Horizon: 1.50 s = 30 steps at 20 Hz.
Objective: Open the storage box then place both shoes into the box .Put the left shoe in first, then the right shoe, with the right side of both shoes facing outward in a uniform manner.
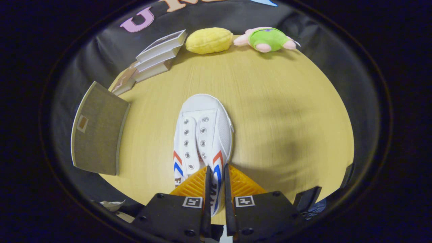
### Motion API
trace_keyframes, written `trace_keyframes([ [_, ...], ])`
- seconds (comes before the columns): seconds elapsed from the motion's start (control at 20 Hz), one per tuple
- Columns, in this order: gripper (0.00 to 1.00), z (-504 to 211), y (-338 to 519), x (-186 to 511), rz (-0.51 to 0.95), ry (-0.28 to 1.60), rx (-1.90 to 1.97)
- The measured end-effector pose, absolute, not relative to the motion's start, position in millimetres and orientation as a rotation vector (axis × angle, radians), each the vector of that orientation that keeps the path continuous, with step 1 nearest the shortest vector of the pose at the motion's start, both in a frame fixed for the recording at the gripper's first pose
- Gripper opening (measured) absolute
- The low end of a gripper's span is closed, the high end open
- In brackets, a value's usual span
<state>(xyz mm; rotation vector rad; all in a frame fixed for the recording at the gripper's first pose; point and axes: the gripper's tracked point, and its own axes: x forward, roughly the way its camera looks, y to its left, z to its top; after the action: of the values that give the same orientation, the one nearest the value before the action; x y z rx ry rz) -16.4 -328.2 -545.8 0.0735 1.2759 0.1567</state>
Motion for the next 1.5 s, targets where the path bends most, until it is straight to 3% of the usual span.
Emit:
trace_keyframes([
  [0.05,0.05,-541.4,-327.8,-16.8,0.145,1.268,0.099],
  [0.35,0.04,-534.7,-319.4,-23.7,0.114,1.285,0.251],
  [0.95,0.04,-451.2,-267.4,-18.1,0.091,1.208,0.412],
  [1.5,0.04,-372.3,-161.9,-14.3,0.203,1.131,0.378],
])
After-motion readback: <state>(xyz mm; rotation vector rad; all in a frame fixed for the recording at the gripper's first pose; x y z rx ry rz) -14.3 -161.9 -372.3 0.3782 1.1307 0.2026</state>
